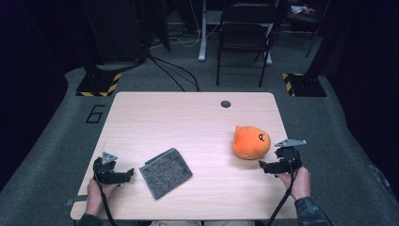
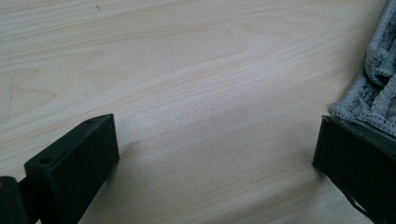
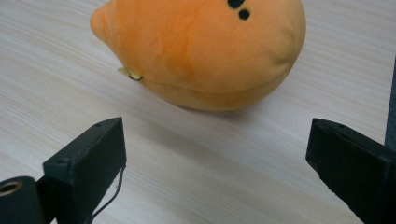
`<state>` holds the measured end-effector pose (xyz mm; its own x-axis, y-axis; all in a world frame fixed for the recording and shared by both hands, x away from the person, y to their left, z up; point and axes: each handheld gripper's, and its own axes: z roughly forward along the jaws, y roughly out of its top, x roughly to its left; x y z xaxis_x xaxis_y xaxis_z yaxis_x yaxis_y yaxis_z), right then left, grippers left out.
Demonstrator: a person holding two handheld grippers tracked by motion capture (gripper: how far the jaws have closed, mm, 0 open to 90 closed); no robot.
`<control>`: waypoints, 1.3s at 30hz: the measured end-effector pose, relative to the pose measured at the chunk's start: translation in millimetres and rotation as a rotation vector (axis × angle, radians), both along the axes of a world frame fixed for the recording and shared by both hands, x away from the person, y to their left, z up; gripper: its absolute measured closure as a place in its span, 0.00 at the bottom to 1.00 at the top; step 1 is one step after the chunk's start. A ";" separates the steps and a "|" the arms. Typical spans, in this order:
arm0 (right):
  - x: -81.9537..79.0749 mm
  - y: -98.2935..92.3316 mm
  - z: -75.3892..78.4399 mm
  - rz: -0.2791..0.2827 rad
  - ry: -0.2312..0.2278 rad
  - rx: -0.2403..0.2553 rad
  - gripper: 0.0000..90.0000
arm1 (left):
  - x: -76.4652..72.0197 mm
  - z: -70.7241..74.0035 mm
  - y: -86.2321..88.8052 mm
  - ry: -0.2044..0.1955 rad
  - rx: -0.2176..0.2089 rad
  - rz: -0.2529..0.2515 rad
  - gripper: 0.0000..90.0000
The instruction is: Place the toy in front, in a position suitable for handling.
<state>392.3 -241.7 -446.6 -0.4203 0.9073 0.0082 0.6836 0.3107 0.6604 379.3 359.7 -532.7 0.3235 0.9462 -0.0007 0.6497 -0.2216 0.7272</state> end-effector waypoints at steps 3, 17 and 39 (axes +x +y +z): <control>3.4 1.5 2.5 0.001 -0.007 0.005 0.05 | 0.0 0.0 0.0 0.000 0.000 0.000 0.00; 34.3 10.4 12.7 -0.012 -0.040 0.020 0.04 | 0.0 0.0 0.1 0.000 0.000 -0.002 0.00; 69.6 26.0 -3.1 -0.019 -0.018 0.019 0.28 | -0.1 0.2 0.3 0.003 0.002 -0.003 0.00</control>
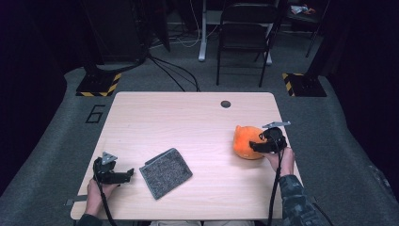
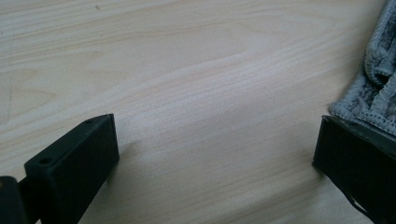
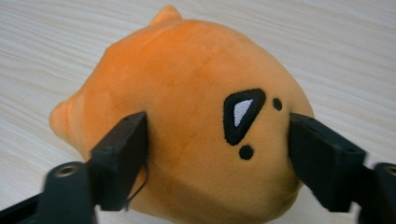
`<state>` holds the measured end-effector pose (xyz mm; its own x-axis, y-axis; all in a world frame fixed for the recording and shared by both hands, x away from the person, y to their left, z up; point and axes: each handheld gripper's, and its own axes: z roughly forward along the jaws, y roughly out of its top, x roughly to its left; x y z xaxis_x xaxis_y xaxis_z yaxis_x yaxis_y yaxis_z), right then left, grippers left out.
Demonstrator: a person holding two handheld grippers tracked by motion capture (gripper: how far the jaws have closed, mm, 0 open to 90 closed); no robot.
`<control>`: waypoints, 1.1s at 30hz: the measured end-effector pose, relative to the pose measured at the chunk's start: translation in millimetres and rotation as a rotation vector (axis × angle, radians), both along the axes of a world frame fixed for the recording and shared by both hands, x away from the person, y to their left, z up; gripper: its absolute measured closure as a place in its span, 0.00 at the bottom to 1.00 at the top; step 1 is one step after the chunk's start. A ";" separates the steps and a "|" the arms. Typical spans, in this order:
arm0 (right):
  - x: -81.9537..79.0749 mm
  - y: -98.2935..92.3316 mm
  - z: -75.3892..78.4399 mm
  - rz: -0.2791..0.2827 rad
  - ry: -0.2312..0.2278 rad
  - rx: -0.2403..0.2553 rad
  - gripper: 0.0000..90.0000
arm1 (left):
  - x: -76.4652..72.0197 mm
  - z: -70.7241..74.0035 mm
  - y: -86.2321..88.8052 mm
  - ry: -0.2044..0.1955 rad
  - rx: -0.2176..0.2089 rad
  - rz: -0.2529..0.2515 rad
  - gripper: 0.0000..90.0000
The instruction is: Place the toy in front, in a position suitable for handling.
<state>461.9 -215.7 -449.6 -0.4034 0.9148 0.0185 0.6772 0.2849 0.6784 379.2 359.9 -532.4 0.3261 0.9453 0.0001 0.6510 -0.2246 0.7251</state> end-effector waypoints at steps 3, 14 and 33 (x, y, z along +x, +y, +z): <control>-0.2 -0.6 -1.8 -0.003 0.002 -0.001 0.34 | 0.0 -0.2 0.0 -0.002 -0.001 -0.001 0.00; -1.8 -6.8 -6.8 0.031 0.014 0.043 0.65 | -0.3 -0.1 0.1 -0.002 -0.002 -0.002 0.00; -8.9 2.7 9.0 0.068 -0.072 0.051 0.76 | -0.4 -0.3 0.1 -0.005 -0.002 -0.002 0.00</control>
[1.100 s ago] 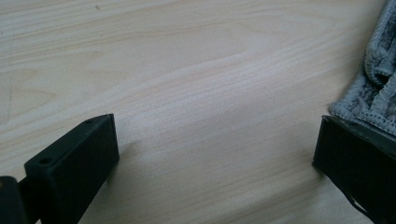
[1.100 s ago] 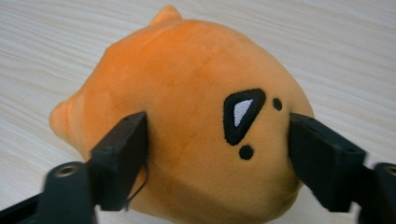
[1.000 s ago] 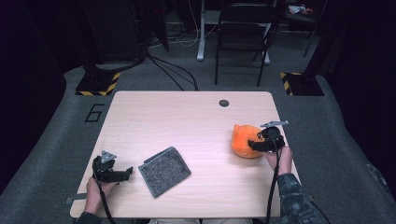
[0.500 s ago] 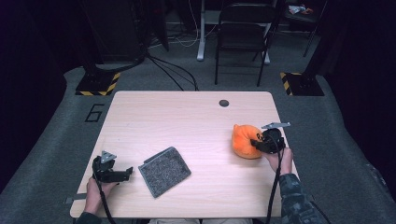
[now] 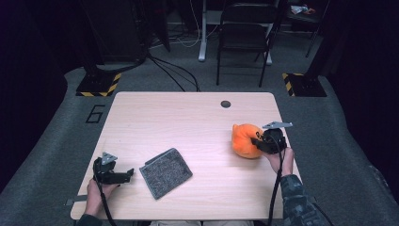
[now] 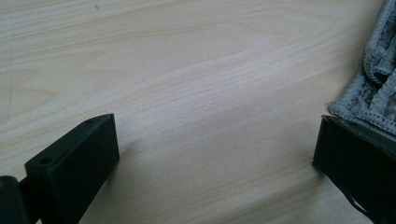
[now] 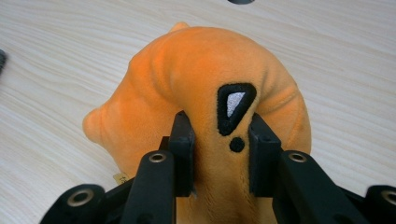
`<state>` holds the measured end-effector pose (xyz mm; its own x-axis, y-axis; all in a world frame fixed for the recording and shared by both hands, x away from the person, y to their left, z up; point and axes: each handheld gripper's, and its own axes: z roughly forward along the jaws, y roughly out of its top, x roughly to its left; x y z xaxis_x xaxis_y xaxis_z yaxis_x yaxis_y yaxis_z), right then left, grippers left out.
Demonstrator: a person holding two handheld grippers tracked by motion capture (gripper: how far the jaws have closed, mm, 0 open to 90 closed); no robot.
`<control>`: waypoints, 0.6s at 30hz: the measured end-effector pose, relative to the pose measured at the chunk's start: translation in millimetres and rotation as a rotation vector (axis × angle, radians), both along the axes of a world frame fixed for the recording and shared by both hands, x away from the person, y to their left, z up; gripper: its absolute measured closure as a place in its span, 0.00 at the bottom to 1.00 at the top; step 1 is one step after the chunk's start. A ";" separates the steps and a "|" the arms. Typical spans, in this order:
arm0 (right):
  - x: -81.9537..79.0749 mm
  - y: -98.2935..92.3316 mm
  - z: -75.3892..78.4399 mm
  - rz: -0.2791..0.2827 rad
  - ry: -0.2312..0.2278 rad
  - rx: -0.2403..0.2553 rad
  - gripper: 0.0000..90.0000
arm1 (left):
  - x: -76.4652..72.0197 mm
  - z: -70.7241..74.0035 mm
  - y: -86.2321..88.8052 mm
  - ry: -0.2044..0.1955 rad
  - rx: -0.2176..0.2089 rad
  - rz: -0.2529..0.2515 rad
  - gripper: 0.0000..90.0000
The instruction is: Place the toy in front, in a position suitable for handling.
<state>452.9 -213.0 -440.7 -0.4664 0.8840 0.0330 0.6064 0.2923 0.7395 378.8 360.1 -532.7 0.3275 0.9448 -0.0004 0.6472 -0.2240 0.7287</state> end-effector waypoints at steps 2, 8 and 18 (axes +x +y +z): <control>-1.0 1.4 3.6 0.003 -0.005 0.012 0.76 | 0.0 0.0 0.0 0.000 0.000 0.000 0.00; -2.4 10.3 13.5 0.034 -0.029 0.026 0.76 | -1.0 0.3 0.3 0.005 0.002 -0.002 0.00; -1.7 27.2 20.1 0.085 -0.044 0.028 0.75 | -1.3 0.1 0.4 0.002 0.001 -0.002 0.00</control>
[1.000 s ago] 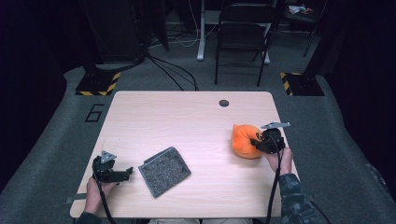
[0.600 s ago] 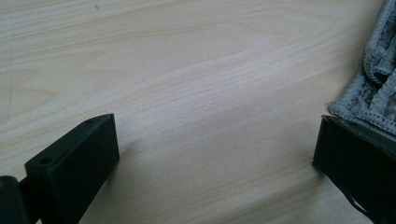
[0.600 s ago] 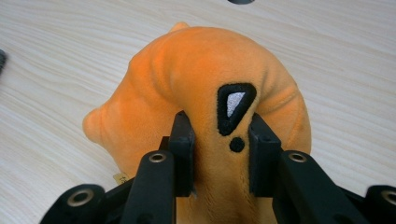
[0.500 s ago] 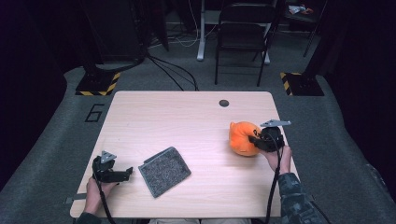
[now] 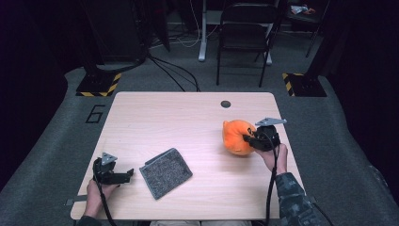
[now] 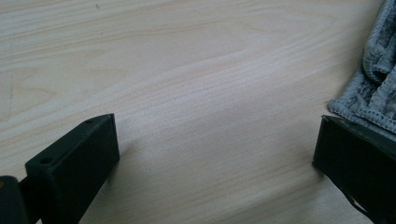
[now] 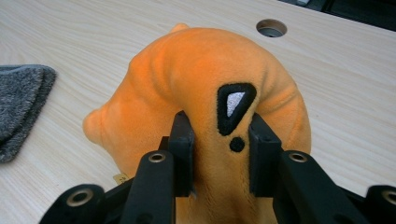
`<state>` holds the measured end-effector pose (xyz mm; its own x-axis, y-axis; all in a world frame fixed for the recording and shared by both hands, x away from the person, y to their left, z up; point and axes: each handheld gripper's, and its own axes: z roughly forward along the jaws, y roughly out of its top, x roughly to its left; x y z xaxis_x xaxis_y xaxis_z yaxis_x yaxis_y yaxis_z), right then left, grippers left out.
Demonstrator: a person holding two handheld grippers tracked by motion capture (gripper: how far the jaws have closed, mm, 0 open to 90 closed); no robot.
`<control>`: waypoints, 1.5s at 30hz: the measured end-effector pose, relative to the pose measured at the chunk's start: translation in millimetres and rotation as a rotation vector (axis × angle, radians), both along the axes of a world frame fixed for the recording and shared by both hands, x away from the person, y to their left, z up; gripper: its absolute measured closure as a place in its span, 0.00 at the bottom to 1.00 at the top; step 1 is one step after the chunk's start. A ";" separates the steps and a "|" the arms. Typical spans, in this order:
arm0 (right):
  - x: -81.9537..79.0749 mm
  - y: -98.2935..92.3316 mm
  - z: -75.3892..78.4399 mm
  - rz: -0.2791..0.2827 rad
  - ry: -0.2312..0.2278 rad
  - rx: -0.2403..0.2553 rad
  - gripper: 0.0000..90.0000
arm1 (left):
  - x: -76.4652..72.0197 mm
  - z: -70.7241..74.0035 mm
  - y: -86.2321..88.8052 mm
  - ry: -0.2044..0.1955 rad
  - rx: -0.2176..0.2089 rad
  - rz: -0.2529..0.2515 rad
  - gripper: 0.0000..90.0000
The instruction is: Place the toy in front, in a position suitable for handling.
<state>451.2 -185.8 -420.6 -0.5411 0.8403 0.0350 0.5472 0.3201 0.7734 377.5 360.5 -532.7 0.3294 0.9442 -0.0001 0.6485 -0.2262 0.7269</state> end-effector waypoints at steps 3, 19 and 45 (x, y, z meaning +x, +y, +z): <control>2.2 9.4 2.2 0.018 -0.008 0.002 0.75 | -0.1 0.0 0.0 -0.002 0.001 0.002 0.00; 19.2 62.8 -3.2 0.091 -0.009 -0.010 0.75 | -0.2 -0.1 0.0 -0.003 0.000 0.002 0.00; 45.7 96.5 -27.7 0.079 0.050 -0.012 0.40 | -0.3 0.0 0.1 -0.003 0.002 0.001 0.00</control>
<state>497.0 -89.3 -448.3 -0.6039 0.7953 0.0536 0.5575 0.3734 0.7414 377.2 360.6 -532.7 0.3284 0.9445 0.0025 0.6468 -0.2268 0.7282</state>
